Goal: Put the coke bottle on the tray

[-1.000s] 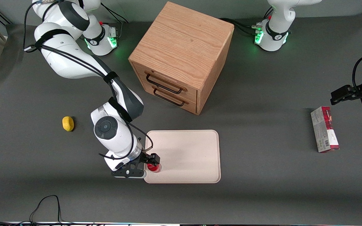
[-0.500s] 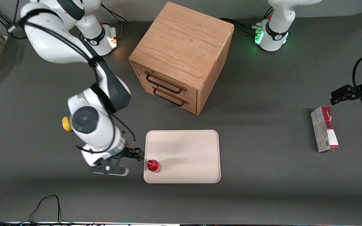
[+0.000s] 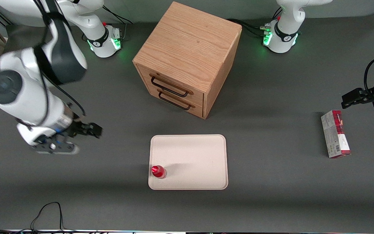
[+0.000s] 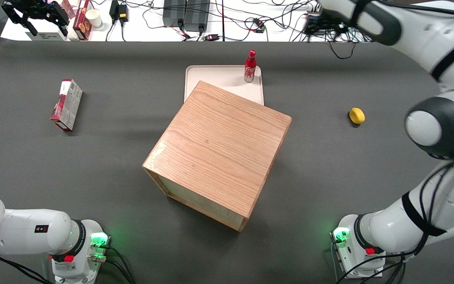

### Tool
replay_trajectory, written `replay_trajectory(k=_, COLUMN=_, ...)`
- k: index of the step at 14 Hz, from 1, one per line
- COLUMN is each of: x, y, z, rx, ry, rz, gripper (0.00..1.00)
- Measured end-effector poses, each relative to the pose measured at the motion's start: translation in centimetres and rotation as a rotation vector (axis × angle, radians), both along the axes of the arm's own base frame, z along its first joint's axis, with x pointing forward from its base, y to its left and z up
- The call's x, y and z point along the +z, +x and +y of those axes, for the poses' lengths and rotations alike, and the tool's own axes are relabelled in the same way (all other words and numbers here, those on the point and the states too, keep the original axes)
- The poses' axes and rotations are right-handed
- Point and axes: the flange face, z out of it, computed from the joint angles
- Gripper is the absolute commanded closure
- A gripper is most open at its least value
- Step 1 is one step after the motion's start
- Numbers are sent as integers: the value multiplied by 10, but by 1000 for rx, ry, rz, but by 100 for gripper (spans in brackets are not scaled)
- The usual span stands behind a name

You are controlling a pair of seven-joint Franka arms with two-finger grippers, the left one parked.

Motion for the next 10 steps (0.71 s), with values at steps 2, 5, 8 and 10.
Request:
replay_trajectory(k=2, x=22, y=-38, z=-48, rx=-30, ry=6, rz=2, gripper=0)
replay_trajectory(k=5, x=52, y=-94, z=-89, rx=-58, ry=33, rz=22, gripper=0)
replay_trajectory(k=8, x=71, y=-119, z=-91, rx=-51, ry=48, rz=12, gripper=0)
replay_trajectory(k=10, x=73, y=-122, z=-90, rx=-47, ry=49, rz=10, gripper=0)
